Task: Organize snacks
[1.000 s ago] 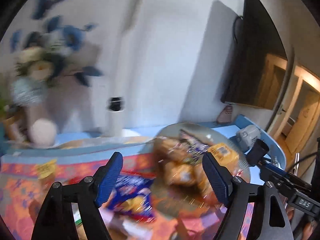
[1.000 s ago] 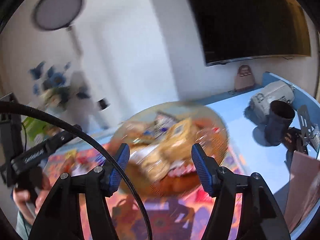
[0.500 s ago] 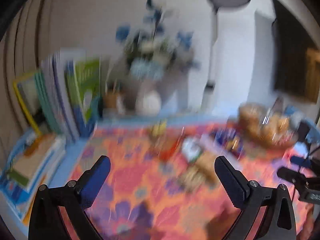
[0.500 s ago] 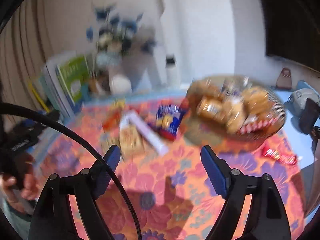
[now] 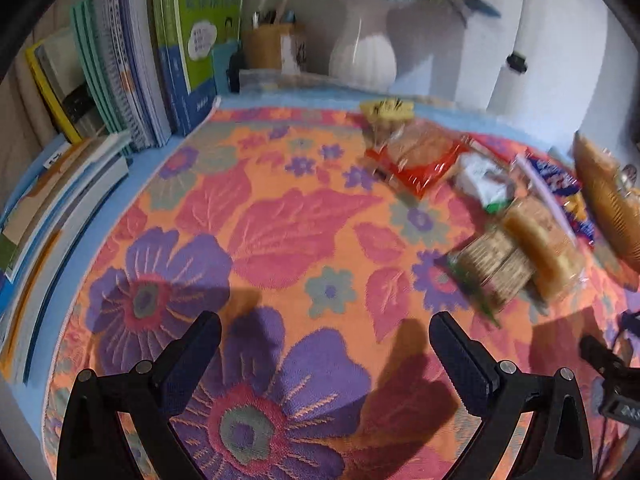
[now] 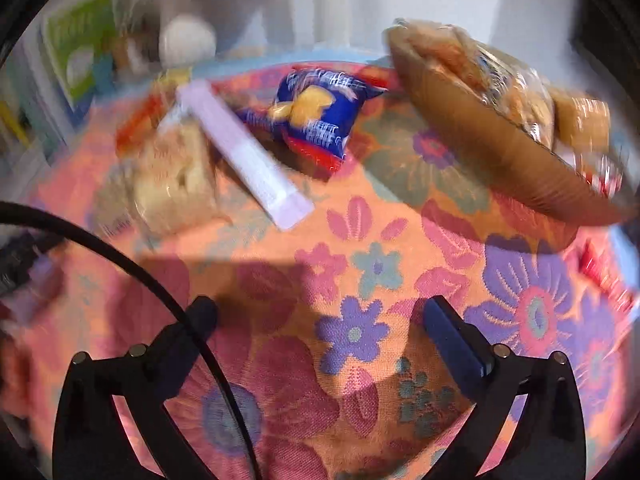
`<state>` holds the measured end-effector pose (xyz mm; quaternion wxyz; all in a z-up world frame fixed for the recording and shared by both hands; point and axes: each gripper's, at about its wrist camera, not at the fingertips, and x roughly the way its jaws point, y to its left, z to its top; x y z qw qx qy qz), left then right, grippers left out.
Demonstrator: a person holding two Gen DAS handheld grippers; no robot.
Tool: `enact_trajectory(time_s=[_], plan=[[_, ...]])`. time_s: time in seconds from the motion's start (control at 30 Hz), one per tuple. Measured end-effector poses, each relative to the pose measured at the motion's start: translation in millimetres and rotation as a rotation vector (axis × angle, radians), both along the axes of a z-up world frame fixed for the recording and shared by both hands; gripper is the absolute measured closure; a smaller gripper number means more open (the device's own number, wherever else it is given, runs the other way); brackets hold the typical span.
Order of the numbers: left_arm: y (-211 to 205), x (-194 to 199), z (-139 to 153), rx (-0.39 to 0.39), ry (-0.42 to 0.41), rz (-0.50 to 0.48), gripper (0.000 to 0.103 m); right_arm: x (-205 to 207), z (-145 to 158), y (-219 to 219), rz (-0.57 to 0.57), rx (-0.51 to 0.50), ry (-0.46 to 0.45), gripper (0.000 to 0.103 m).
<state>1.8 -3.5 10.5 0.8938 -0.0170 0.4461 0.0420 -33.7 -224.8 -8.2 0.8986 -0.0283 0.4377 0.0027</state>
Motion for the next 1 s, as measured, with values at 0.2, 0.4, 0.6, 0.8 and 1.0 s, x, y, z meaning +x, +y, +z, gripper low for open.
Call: enact_trajectory(time_s=[0.2, 0.4, 0.6, 0.8, 1.0], plan=[[-4, 2, -3, 0.03, 0.019, 0.008, 0.0, -11, -5, -12, 0.014, 0.118, -0.031, 0.0], [8, 1, 0, -0.034, 0.017, 0.042, 0.0, -7, -7, -1, 0.013, 0.078, -0.022, 0.0], [14, 0, 2, -0.067, 0.003, 0.069, 0.0, -7, -6, -1, 0.014, 0.075, -0.021, 0.0], [10, 0, 3, -0.048, -0.001, 0.065, 0.0, -8, -6, -1, 0.015, 0.076, -0.021, 0.0], [15, 1, 2, -0.066, 0.005, 0.07, 0.0, -7, -6, -2, 0.016, 0.076, -0.02, 0.0]])
